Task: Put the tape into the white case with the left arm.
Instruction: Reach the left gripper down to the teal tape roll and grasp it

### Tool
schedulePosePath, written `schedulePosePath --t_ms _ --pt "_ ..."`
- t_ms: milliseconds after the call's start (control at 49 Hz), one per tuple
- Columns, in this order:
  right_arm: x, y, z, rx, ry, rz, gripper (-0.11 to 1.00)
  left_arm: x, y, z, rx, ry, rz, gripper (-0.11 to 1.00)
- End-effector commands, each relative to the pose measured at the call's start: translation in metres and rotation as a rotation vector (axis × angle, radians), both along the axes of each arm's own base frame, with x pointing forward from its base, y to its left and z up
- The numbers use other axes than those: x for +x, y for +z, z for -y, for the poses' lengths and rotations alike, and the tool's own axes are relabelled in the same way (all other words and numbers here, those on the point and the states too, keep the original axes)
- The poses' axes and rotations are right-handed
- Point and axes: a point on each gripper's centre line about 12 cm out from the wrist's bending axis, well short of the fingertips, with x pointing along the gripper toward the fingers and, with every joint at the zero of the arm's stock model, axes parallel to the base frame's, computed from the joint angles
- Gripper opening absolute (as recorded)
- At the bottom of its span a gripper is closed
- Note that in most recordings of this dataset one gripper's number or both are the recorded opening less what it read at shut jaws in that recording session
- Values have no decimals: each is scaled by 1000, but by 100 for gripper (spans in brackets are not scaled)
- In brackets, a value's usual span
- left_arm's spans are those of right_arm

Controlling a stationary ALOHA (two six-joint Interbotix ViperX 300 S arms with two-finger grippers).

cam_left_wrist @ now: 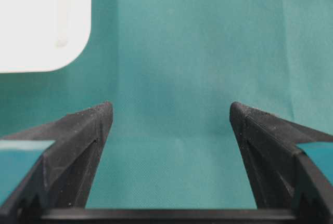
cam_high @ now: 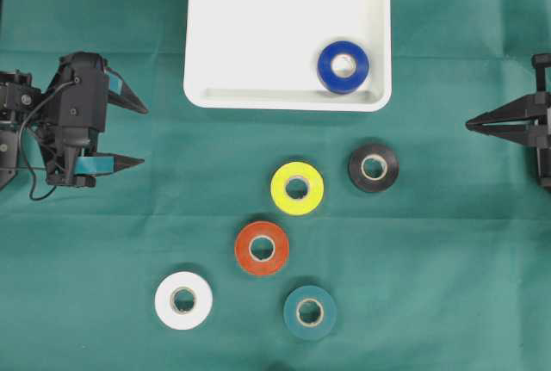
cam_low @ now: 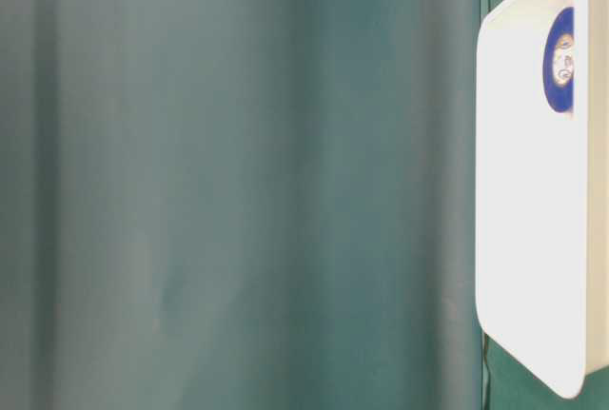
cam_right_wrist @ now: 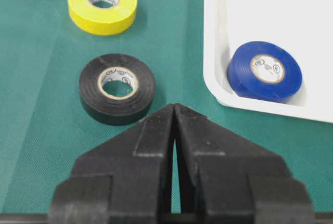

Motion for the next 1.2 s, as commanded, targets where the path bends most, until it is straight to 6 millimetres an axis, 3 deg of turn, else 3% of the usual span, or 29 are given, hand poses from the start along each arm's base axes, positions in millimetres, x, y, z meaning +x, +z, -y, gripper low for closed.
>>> schedulePosePath --t_ms 0,265,613,694,1184 --pt "2 4 0 -2 1 12 -9 6 6 7 1 -28 23 93" --pt "2 4 0 -2 1 11 -9 5 5 33 -1 -133 18 92" --pt "1 2 0 -2 1 8 -9 11 9 38 -4 -148 63 91" --pt "1 2 0 -2 1 8 -9 20 9 41 -5 -156 72 91" --pt "1 2 0 -2 1 8 -9 119 4 84 -6 -227 29 91"
